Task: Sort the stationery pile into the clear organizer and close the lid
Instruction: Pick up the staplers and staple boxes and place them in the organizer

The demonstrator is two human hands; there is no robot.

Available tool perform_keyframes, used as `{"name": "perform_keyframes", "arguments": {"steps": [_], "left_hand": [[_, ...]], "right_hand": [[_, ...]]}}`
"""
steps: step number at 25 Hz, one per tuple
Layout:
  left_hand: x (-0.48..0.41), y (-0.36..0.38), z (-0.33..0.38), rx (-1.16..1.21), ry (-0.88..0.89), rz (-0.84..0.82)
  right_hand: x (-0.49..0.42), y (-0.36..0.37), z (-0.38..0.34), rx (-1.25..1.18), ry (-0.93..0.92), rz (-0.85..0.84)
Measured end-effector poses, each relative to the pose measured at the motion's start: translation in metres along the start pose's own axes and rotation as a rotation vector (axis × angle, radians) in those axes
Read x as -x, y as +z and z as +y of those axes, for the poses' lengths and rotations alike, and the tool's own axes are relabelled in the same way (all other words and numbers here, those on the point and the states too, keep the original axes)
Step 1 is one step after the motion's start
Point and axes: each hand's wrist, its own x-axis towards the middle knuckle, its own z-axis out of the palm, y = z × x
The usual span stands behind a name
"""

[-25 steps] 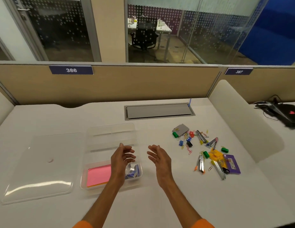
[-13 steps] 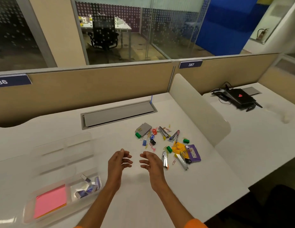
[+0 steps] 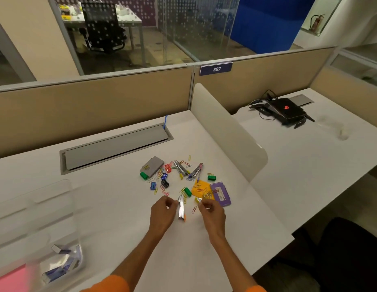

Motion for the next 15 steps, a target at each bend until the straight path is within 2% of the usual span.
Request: {"name": "perform_keyframes", "arguments": {"steps": [7,12,15], "left_hand": [[-0.011,0.030,0.004,-0.410,0.034,0.040],[-0.017,0.043,0.001,-0.498,-0.017,0.037],[-0.019,0.048,0.005,-0.530,-0.043,0.028]], "right_hand": [[-0.040,-0.008,0.026,0.554,-0.213,0.036],[-0.052,-0.004,0.029,0.865,-0.390,0.088],[-0.053,-0.002,0.025,0.994,-0.402,0.079]]}}
